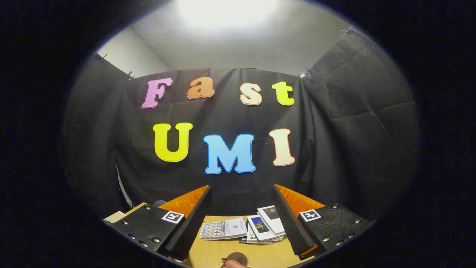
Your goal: Open the storage box then place both shoes into the box .Put the left shoe in first, then the right shoe, with the right side of both shoes facing outward in a uniform manner.
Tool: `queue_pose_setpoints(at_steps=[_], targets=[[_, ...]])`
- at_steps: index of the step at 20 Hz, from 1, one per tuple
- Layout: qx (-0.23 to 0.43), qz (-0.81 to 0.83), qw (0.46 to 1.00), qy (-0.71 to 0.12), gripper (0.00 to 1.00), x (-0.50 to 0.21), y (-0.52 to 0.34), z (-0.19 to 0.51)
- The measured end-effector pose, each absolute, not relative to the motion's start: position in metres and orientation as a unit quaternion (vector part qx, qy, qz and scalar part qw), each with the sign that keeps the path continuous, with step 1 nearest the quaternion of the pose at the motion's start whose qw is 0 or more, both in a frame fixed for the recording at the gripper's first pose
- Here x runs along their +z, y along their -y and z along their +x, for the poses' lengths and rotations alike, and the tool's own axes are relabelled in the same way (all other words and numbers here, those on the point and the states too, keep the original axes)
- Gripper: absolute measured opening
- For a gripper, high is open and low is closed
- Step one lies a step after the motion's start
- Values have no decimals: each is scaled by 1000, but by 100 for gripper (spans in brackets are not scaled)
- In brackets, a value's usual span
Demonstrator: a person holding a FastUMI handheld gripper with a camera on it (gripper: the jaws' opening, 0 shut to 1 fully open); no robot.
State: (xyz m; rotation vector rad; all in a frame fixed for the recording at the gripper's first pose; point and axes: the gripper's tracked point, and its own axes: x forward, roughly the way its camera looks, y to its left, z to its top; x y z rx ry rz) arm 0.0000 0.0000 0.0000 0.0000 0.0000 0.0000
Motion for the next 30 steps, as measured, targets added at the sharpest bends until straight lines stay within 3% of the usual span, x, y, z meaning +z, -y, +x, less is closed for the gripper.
queue_pose_setpoints(at_steps=[18, 30], targets=[[13, 8, 1000, -4, 98, -7, 5, 24], [131, 90, 983, -90, 98, -87, -79, 32]])
